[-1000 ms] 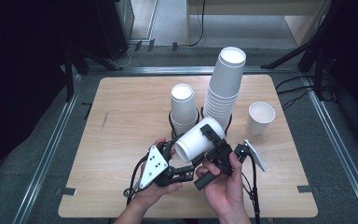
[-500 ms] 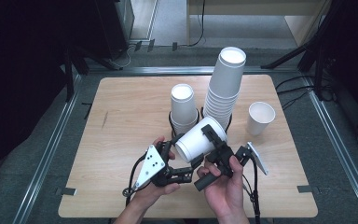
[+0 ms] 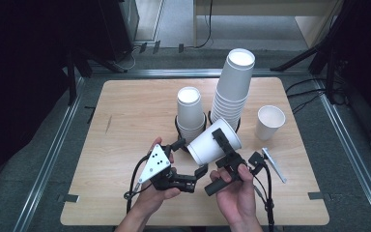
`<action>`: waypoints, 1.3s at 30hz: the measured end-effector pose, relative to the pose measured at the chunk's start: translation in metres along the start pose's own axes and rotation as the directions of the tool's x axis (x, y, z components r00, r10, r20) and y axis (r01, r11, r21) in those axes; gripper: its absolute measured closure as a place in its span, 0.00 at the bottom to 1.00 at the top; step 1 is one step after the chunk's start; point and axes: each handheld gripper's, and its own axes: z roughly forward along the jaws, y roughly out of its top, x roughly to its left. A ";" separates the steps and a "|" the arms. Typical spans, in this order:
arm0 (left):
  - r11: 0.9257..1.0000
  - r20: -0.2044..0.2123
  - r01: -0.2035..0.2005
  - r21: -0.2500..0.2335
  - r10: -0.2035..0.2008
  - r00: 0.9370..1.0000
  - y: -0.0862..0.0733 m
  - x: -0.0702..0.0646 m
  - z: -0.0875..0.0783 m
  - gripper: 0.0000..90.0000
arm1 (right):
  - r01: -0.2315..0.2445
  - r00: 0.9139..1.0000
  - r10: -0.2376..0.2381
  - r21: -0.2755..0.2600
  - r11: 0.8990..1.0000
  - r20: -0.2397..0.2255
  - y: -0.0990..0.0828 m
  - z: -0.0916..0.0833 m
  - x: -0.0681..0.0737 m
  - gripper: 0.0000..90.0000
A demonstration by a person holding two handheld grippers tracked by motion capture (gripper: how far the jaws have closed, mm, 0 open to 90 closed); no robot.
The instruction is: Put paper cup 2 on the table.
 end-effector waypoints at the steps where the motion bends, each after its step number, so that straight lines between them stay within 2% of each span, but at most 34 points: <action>1: 1.000 0.003 0.002 0.001 -0.002 1.000 0.000 0.000 0.000 0.02 | 0.024 1.000 -0.024 -0.006 1.000 0.001 0.001 0.000 0.001 0.16; 2: 1.000 0.007 0.004 0.005 -0.004 1.000 0.000 0.000 0.000 0.02 | 0.031 1.000 -0.031 -0.007 0.999 0.000 0.001 -0.001 0.001 0.16; 6: 1.000 0.013 0.008 0.014 -0.008 1.000 0.000 0.001 0.000 0.02 | 0.146 0.989 -0.146 -0.035 0.989 0.009 0.004 -0.003 0.005 0.16; 7: 1.000 0.014 0.008 0.015 -0.008 1.000 0.000 0.001 0.000 0.02 | 0.161 0.987 -0.160 -0.038 0.986 0.013 0.004 -0.003 0.006 0.16; 10: 1.000 0.016 0.008 0.018 -0.009 1.000 0.000 0.001 0.000 0.02 | 0.246 0.969 -0.246 -0.056 0.968 0.020 0.005 -0.005 0.009 0.16; 12: 1.000 0.018 0.010 0.019 -0.010 1.000 0.000 0.001 0.000 0.02 | 0.308 0.951 -0.306 -0.067 0.949 0.032 0.004 -0.005 0.011 0.16; 14: 1.000 0.017 0.009 0.020 -0.009 1.000 0.000 0.001 0.000 0.02 | 0.365 0.931 -0.363 -0.074 0.928 0.043 0.004 -0.006 0.012 0.16; 15: 1.000 0.017 0.009 0.021 -0.009 1.000 0.000 0.001 0.000 0.02 | 0.404 0.915 -0.400 -0.080 0.911 0.054 0.004 -0.006 0.014 0.16; 17: 1.000 0.018 0.011 0.021 -0.012 1.000 0.000 0.002 0.000 0.02 | 0.452 0.892 -0.448 -0.085 0.888 0.068 0.004 -0.006 0.015 0.16; 18: 1.000 0.017 0.012 0.022 -0.012 1.000 0.000 0.002 0.000 0.02 | 0.490 0.871 -0.484 -0.088 0.867 0.079 0.004 -0.007 0.016 0.16; 19: 1.000 0.018 0.013 0.023 -0.013 1.000 0.000 0.002 0.000 0.02 | 0.509 0.860 -0.502 -0.091 0.856 0.086 0.004 -0.007 0.016 0.16; 22: 0.999 0.020 0.016 0.027 -0.017 1.000 0.000 0.002 0.000 0.02 | 0.577 0.816 -0.567 -0.088 0.812 0.116 0.004 -0.008 0.016 0.16; 25: 0.999 0.020 0.016 0.028 -0.017 1.000 -0.001 0.003 0.000 0.02 | 0.621 0.782 -0.610 -0.080 0.779 0.132 0.005 -0.009 0.015 0.16; 28: 0.999 0.021 0.016 0.028 -0.016 1.000 -0.001 0.003 0.000 0.02 | 0.649 0.758 -0.636 -0.078 0.757 0.144 0.006 -0.011 0.014 0.16; 30: 0.999 0.022 0.017 0.031 -0.017 1.000 -0.001 0.003 0.000 0.02 | 0.675 0.735 -0.659 -0.076 0.734 0.160 0.007 -0.012 0.012 0.16; 31: 0.999 0.023 0.018 0.031 -0.018 1.000 -0.001 0.003 0.000 0.02 | 0.680 0.730 -0.664 -0.076 0.729 0.163 0.008 -0.012 0.012 0.16; 32: 0.999 0.023 0.016 0.035 -0.016 1.000 -0.002 0.003 0.000 0.02 | 0.692 0.719 -0.674 -0.077 0.718 0.169 0.009 -0.013 0.011 0.16; 33: 0.999 0.022 0.015 0.037 -0.016 1.000 -0.002 0.003 0.000 0.02 | 0.706 0.704 -0.688 -0.077 0.704 0.176 0.009 -0.013 0.010 0.16; 36: 0.999 0.022 0.016 0.039 -0.017 1.000 -0.003 0.004 0.001 0.02 | 0.735 0.673 -0.714 -0.073 0.674 0.191 0.011 -0.015 0.008 0.16; 37: 0.999 0.022 0.017 0.039 -0.018 1.000 -0.003 0.004 0.001 0.02 | 0.748 0.659 -0.726 -0.068 0.660 0.198 0.011 -0.015 0.006 0.16; 39: 0.999 0.022 0.018 0.041 -0.018 1.000 -0.003 0.004 0.001 0.02 | 0.765 0.638 -0.742 -0.062 0.641 0.207 0.012 -0.016 0.004 0.16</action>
